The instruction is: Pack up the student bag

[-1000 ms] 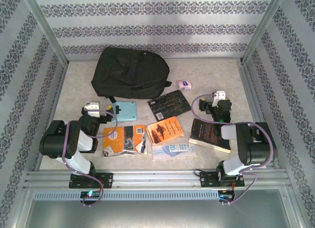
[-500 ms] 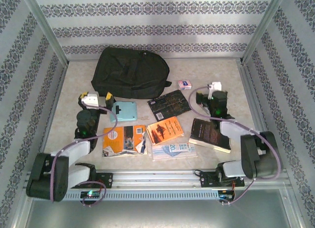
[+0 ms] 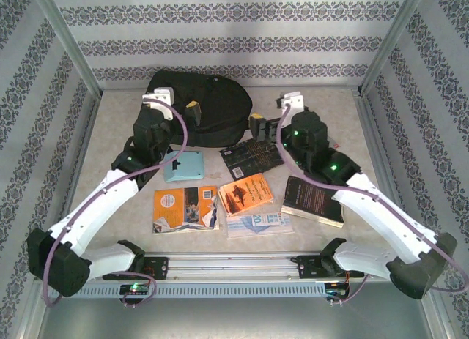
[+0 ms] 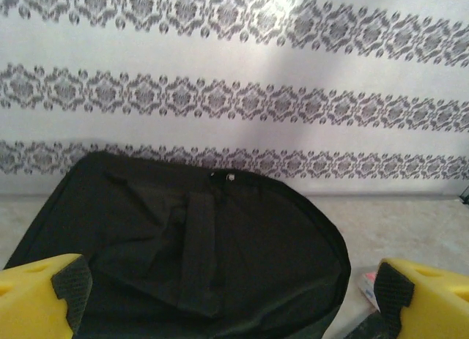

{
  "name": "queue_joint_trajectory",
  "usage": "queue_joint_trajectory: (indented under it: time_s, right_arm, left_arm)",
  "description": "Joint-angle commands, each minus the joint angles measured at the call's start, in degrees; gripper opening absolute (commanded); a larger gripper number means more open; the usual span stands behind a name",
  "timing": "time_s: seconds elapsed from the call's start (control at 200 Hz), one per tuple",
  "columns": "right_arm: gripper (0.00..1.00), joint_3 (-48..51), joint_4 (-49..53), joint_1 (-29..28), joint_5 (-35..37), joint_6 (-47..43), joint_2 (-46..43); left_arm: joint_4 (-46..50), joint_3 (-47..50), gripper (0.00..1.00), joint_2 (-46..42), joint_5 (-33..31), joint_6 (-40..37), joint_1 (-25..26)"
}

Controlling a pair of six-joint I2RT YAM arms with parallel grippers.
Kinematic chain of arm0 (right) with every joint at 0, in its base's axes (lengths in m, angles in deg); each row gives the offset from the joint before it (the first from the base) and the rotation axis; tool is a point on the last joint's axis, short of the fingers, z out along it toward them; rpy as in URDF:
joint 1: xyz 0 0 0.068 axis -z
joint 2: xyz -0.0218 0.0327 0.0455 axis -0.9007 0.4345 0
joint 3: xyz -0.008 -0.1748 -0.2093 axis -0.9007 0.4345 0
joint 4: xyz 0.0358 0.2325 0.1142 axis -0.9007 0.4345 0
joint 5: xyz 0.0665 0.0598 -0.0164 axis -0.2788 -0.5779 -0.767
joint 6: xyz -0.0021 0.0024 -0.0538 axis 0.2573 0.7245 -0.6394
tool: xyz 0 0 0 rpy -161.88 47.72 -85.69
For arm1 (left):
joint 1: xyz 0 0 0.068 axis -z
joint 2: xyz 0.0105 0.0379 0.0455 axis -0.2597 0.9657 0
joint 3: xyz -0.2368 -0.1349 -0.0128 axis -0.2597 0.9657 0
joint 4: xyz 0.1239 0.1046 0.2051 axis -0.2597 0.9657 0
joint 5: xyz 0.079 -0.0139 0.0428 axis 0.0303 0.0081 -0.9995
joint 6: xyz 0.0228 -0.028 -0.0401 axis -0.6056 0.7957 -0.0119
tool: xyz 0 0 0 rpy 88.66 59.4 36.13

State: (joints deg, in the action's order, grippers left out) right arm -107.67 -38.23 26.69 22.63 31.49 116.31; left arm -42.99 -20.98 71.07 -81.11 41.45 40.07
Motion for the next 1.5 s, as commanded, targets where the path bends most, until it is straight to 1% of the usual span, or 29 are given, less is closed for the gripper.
queue_joint_trajectory:
  time_s: [0.0, 0.035, 0.085, 0.11, 0.145, 0.205, 0.265, 0.335, 0.43, 0.53, 0.57, 0.645, 0.754, 0.789, 0.874, 0.924, 0.974, 0.989, 1.124, 1.164, 1.209, 1.364, 1.494]
  right_arm:
    - [0.98, -1.84, 12.62, 6.20, -14.25, 5.36, -1.94]
    - [0.98, 0.09, 11.01, 9.41, -18.81, 10.28, -2.37]
    - [0.98, 3.30, 7.88, 15.16, -24.47, 17.88, -2.78]
    - [0.98, 4.70, 6.22, 17.48, -28.33, 20.30, -2.62]
    - [0.98, 5.31, 6.05, 19.38, -31.12, 22.29, -1.77]
    - [0.98, 3.66, 10.82, 19.98, -29.58, 22.71, 0.28]
    - [0.98, 2.18, 14.45, 20.02, -29.50, 21.50, 2.06]
    - [0.98, 4.00, 12.99, 19.25, -26.95, 21.48, 1.74]
    - [0.98, 5.09, 12.77, 19.54, -26.92, 21.50, 1.46]
    - [0.98, 5.61, 13.96, 19.96, -25.19, 20.42, 0.82]
    - [0.98, 5.76, 14.32, 20.04, -24.80, 20.36, 0.85]
    - [0.97, 6.59, 14.23, 20.07, -24.26, 21.13, 0.60]
    - [0.97, 8.57, 12.65, 20.00, -25.89, 22.38, -0.29]
    - [0.97, 9.46, 11.72, 20.03, -26.53, 22.92, -0.78]
    - [0.96, 11.08, 10.11, 20.01, -27.61, 23.69, -1.62]
    - [0.96, 11.65, 9.78, 19.90, -27.78, 23.87, -1.95]
    - [0.95, 11.80, 9.82, 19.94, -27.71, 23.85, -2.24]
    - [0.95, 11.82, 9.83, 19.91, -27.72, 23.77, -2.33]
    - [0.92, 12.09, 10.11, 19.98, -26.94, 22.79, -3.79]
    - [0.91, 12.21, 10.13, 19.97, -26.67, 22.60, -4.47]
    - [0.90, 12.27, 10.06, 19.94, -26.82, 22.49, -5.13]
    - [0.88, 12.11, 11.25, 19.89, -25.67, 22.29, -7.90]
    - [0.91, 11.34, 14.02, 19.91, -22.29, 22.71, -9.53]
  left_arm:
    - [-4.22, 3.73, 1.00, 4.11, 7.01, 5.08, -1.00]
    - [1.37, -1.23, 1.00, 8.37, 9.03, 6.45, -1.37]
    - [10.30, -10.96, 1.00, 15.81, 11.46, 7.31, -1.11]
    - [12.89, -14.88, 1.00, 19.14, 14.54, 7.13, -1.06]
    - [14.38, -18.61, 1.00, 23.05, 19.07, 5.77, -0.67]
    - [15.03, -23.43, 1.00, 28.18, 21.33, 3.39, 0.73]
    - [19.35, -30.40, 1.00, 34.70, 23.21, 1.05, 1.55]
    - [25.75, -39.76, 1.00, 42.40, 24.04, -2.89, 2.80]
    - [33.25, -51.69, 1.00, 51.91, 24.89, -7.26, 4.30]
    - [41.39, -64.81, 1.00, 61.31, 22.02, -12.11, 6.18]
    - [43.94, -69.59, 1.00, 64.97, 19.49, -13.39, 6.82]
    - [47.66, -77.74, 0.99, 71.07, 16.78, -15.03, 7.65]
    - [51.51, -88.30, 0.91, 79.29, 11.16, -16.47, 8.41]
    - [51.42, -89.87, 0.89, 80.85, 8.04, -17.29, 8.75]
    - [49.24, -90.12, 0.75, 83.02, 2.30, -20.38, 9.50]
    - [48.39, -90.12, 0.65, 83.96, 0.44, -21.31, 9.54]
    - [47.96, -90.12, 0.61, 84.84, -0.33, -21.91, 9.53]
    - [47.95, -90.12, 0.58, 85.06, -0.55, -22.18, 9.53]
    - [47.50, -90.08, 0.26, 85.20, -1.82, -22.98, 9.44]
    - [47.24, -90.04, 0.16, 84.48, -1.71, -23.27, 9.44]
    - [47.14, -90.00, 0.01, 83.44, -1.57, -23.58, 9.44]
    - [47.27, -89.02, 0.00, 77.61, 0.80, -24.90, 9.44]
    - [48.77, -86.08, 0.00, 70.27, 4.70, -26.39, 9.44]
